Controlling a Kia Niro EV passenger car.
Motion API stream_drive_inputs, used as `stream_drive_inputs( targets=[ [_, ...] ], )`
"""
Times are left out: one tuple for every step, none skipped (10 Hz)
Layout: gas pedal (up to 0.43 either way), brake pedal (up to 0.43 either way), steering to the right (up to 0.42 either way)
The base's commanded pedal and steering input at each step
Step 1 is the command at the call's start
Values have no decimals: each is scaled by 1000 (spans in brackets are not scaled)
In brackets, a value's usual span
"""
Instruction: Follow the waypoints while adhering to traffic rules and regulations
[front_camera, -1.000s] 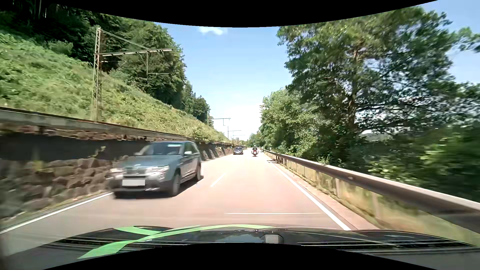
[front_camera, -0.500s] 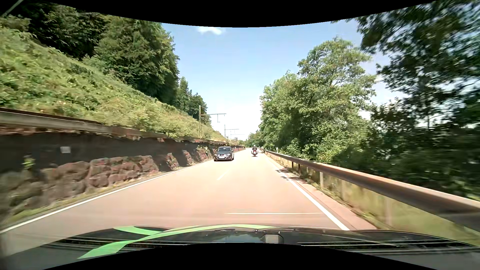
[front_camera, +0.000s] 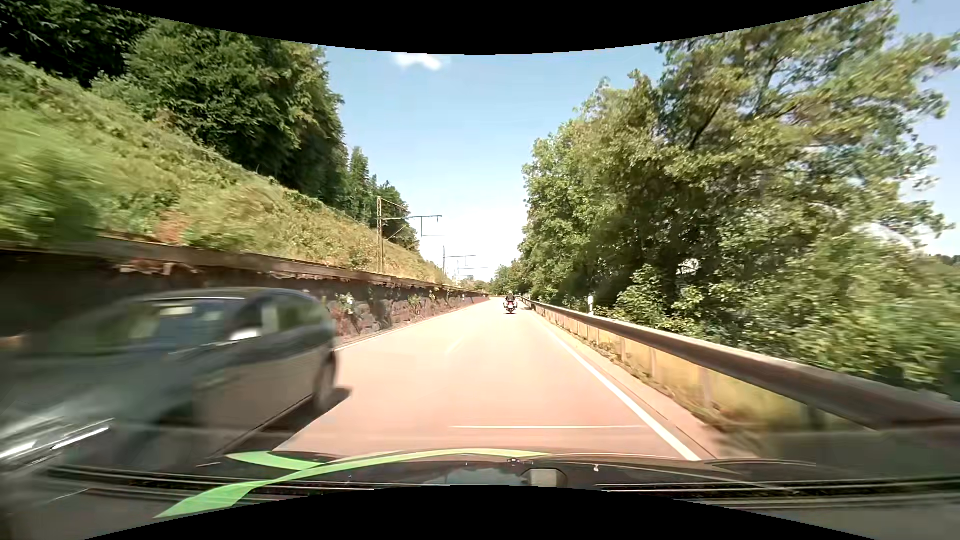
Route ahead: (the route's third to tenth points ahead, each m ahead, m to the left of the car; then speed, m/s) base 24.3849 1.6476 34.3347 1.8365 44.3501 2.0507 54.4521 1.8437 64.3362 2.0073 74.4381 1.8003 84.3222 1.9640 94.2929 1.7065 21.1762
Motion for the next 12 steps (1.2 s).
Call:
stream_drive_inputs(
  targets=[
    [248, 0, -1],
    [248, 0, -1],
    [248, 0, -1],
    [228, 0, -1],
    [197, 0, -1],
    [189, 0, -1],
    [189, 0, -1],
    [189, 0, 0],
    [177, 0, -1],
    [177, 0, 0],
    [177, 0, 0],
    [177, 0, 0]
  ],
)
